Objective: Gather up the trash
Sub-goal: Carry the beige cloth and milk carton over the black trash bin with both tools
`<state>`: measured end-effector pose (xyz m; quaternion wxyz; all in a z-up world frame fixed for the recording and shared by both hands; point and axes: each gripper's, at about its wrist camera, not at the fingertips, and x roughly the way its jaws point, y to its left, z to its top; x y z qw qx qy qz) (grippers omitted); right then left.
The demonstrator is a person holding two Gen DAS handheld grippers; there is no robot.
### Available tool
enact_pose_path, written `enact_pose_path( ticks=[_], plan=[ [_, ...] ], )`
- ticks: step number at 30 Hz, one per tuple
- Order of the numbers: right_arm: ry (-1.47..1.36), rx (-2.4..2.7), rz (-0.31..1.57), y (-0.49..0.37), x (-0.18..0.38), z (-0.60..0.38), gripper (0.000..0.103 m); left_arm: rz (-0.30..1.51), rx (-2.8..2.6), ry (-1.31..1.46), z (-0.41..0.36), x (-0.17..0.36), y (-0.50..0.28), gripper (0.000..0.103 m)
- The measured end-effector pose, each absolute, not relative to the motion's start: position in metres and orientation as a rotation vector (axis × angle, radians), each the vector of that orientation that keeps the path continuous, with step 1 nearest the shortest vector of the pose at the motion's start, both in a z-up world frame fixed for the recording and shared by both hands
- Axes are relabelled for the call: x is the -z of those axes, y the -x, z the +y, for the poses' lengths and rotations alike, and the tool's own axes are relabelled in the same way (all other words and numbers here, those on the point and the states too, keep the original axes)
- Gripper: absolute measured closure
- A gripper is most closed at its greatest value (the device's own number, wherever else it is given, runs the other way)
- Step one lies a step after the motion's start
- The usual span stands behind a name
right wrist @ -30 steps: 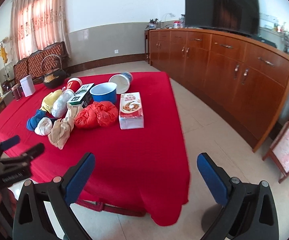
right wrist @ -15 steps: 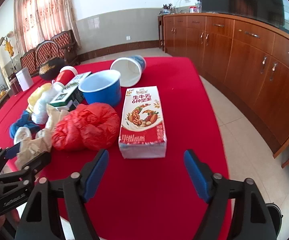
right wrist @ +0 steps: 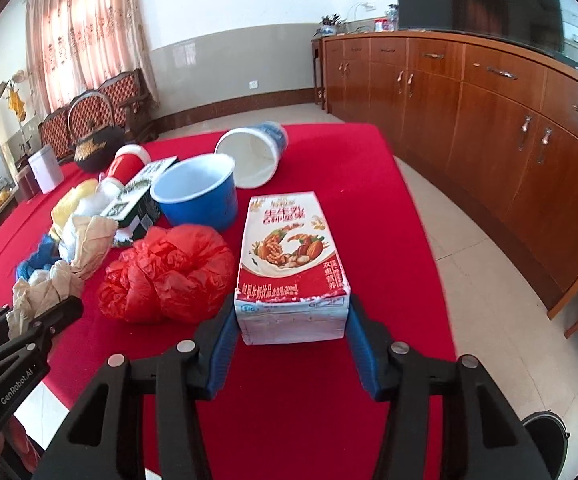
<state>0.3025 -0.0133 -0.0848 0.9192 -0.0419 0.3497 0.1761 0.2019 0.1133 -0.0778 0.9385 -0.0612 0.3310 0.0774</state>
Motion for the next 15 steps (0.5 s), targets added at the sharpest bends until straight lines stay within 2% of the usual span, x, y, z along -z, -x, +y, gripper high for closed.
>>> enact_pose_path(
  ticks=[15],
  plan=[
    [0.105,-0.271,0.596,-0.242,0.03,-0.052,0.05,0.638,-0.049,0.096,0.08,0.043,-0.176,0.076]
  ],
)
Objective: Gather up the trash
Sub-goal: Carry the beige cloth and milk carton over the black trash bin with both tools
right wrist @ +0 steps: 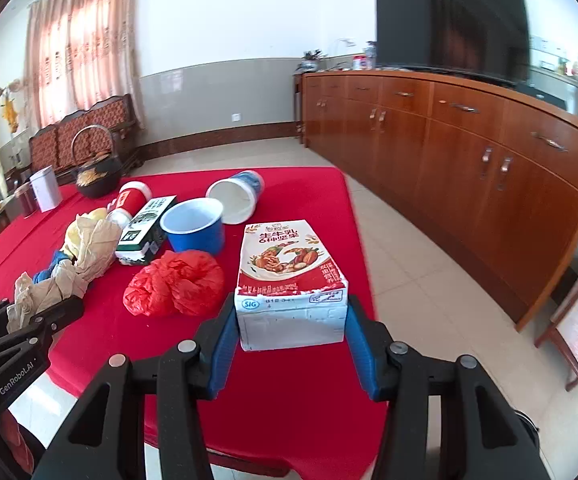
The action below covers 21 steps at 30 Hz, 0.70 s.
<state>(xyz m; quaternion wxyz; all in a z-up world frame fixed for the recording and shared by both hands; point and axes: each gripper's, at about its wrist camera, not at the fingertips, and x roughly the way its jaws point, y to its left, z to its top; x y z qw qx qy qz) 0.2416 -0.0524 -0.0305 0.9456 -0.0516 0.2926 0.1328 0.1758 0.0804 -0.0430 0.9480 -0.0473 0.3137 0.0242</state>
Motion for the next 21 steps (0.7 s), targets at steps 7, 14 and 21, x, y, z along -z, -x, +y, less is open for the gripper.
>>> enact_pose_path(
  ticks=[7,14,21],
  plan=[
    [0.068,-0.152,0.583,-0.2,0.016,-0.103,0.05,0.613,0.082,0.052,0.029,0.03,-0.163,0.076],
    [0.044,-0.05,0.586,-0.174,0.017,-0.158,0.05,0.622,0.2,0.006,-0.026,0.031,-0.166,0.076],
    [-0.021,0.082,0.593,-0.144,0.022,-0.233,0.05,0.64,0.351,-0.058,-0.095,0.035,-0.161,0.076]
  ],
)
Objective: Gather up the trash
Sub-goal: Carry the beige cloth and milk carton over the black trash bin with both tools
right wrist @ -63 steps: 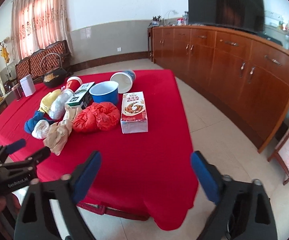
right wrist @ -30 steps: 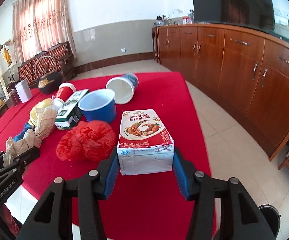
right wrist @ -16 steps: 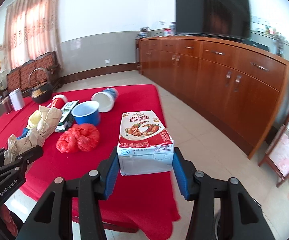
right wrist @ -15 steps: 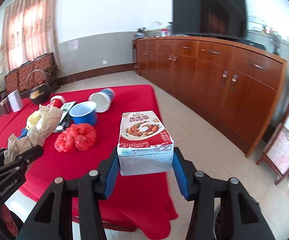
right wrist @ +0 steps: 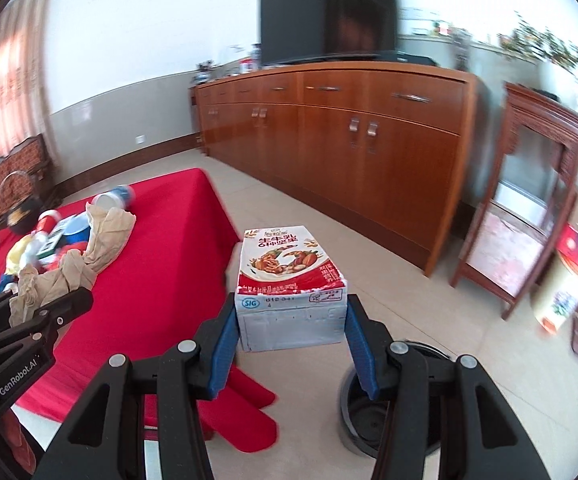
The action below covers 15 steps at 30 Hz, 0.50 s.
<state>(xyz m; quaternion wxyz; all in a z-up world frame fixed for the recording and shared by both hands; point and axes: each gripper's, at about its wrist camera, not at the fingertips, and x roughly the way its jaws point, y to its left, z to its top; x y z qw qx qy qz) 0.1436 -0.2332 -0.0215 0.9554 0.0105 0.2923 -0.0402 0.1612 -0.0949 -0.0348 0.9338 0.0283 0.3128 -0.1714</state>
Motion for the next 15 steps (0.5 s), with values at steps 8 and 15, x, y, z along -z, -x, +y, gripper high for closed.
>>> enact_pose_path(
  ticks=[8,15],
  plan=[
    [-0.071,0.212,0.647,-0.108,0.044,-0.314,0.05,0.684,0.491,-0.131,-0.165,0.05,-0.156,0.076],
    [-0.11,0.264,0.71,-0.086,0.076,-0.373,0.05,0.789,0.591,-0.161,-0.213,0.082,-0.16,0.076]
  ],
)
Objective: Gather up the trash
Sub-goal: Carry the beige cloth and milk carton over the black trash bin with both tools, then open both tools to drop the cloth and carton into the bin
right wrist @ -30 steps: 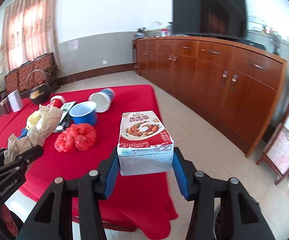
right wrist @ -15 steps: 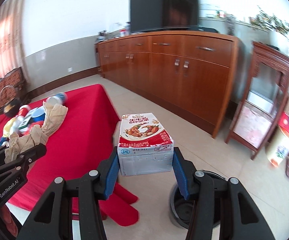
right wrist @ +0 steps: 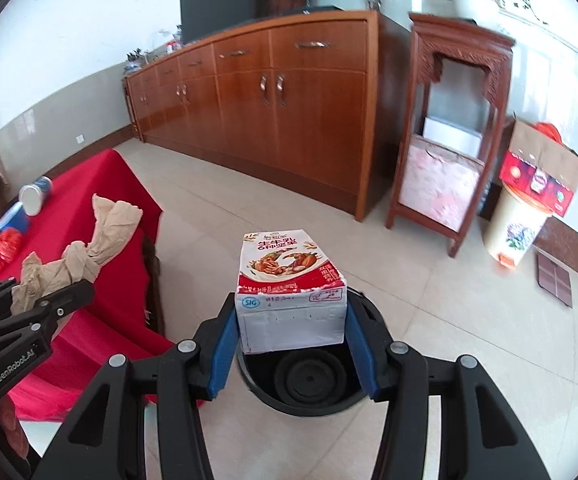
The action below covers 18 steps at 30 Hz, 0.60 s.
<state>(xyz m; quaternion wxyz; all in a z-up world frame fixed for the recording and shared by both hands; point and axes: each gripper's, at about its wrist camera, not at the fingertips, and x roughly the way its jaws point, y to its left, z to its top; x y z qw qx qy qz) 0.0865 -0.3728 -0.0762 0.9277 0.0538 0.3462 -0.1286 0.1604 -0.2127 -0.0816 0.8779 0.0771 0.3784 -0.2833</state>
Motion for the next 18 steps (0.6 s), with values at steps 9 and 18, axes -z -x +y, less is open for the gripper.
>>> enact_pose_path(
  ticks=[9,18],
  plan=[
    [-0.112,0.267,0.808,-0.092,0.124,-0.415,0.05,0.894,0.657,-0.183,-0.263,0.113,-0.169,0.076],
    [-0.126,0.258,0.87,-0.113,0.155,-0.44,0.05,0.982,0.673,-0.191,-0.292,0.144,-0.182,0.076]
  ],
)
